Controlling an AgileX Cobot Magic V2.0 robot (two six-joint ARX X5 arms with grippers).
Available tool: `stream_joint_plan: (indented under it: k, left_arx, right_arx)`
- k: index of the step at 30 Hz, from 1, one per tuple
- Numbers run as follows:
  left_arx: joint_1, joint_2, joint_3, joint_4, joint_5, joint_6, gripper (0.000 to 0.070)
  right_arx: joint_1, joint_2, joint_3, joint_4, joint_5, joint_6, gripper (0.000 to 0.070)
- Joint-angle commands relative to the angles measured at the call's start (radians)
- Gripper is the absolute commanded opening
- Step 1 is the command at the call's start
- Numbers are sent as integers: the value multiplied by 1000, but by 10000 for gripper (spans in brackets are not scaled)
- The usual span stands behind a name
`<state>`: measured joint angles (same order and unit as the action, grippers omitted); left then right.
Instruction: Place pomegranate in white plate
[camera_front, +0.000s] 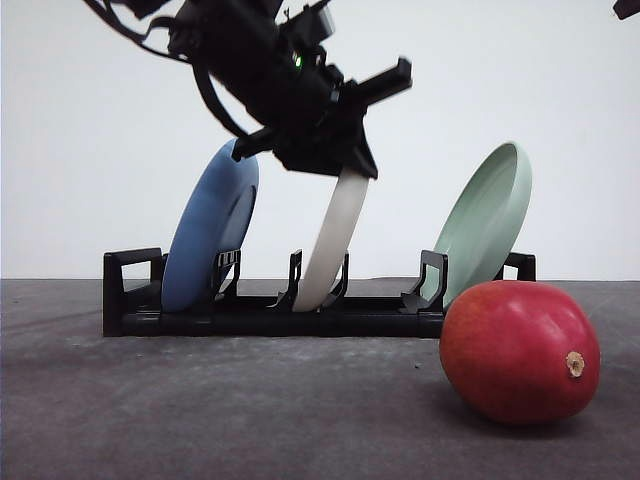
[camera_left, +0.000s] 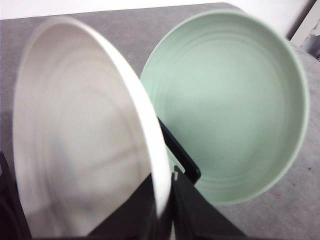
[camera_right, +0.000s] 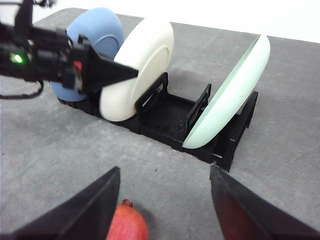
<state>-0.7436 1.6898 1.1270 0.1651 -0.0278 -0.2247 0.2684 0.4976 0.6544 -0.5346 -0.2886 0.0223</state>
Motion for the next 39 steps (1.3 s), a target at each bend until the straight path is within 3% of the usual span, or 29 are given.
stream_joint_plan:
  k: [1, 15, 23, 28, 39]
  left_arx:
    - [-10, -7, 41, -9, -1, -5, 14]
    - [-10, -107, 97, -46, 9, -47, 13]
    - [-17, -201, 92, -46, 131, -132, 13]
    - [-36, -273, 37, -27, 167, -143, 13]
    - [-63, -503, -347, 325, 147, -255, 12]
  right_arx:
    - [4, 2, 16, 11, 0, -8, 359]
    - [4, 2, 16, 11, 0, -8, 359]
    - [4, 2, 16, 10, 0, -8, 359]
    - [4, 2, 16, 10, 0, -8, 359]
    - [4, 2, 16, 10, 0, -4, 359]
